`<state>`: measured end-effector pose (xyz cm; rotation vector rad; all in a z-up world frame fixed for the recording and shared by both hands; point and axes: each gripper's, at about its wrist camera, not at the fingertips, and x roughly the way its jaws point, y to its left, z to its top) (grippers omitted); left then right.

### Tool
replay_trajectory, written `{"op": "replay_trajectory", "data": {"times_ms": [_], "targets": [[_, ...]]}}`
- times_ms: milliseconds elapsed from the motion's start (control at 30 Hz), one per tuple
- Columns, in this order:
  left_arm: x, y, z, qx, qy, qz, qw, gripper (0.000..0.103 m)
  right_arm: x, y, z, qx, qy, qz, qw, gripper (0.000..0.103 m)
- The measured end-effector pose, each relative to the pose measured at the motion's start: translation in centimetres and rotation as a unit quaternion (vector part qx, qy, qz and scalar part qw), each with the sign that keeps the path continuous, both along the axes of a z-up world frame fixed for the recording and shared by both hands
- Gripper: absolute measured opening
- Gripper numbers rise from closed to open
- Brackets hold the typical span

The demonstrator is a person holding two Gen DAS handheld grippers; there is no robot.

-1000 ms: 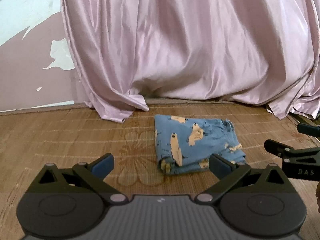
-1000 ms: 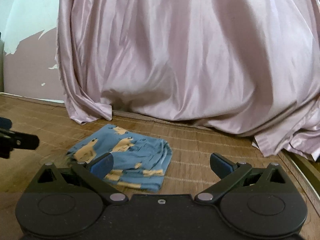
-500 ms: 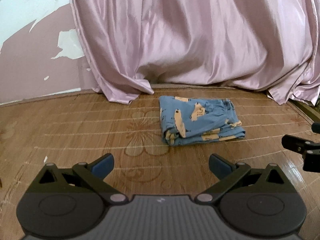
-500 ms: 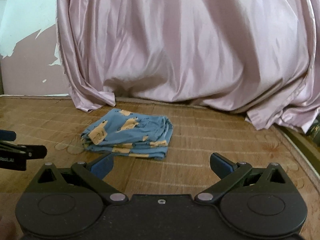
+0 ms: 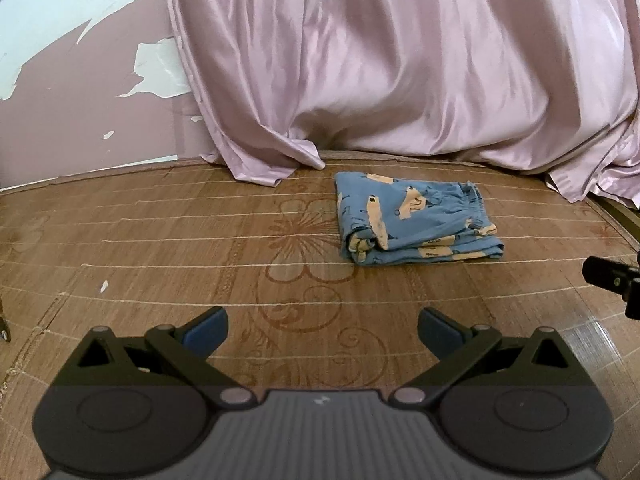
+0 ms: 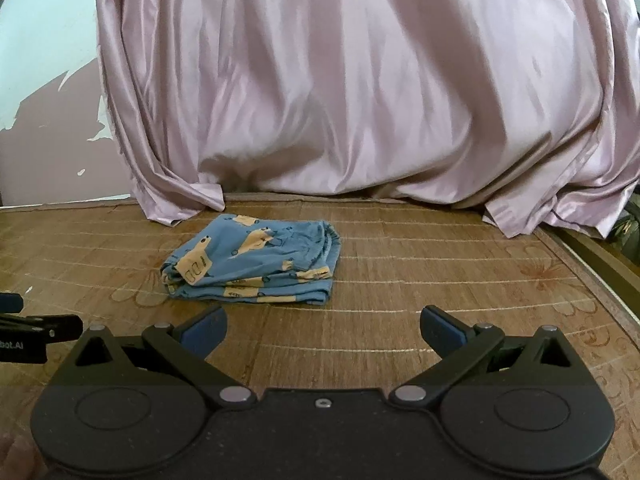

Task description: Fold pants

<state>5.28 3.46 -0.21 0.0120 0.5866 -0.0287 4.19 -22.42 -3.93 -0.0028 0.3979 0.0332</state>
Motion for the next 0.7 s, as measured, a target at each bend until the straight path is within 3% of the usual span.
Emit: {"op": "replay_trajectory", "data": {"times_ms": [700], "targets": [[-0.26,0.28,-0.05,-0.003,0.002,0.003,1.0,0.103,-0.14,0.59,-0.14,-0.007,0.005,0.019,1.0,0.102]]}}
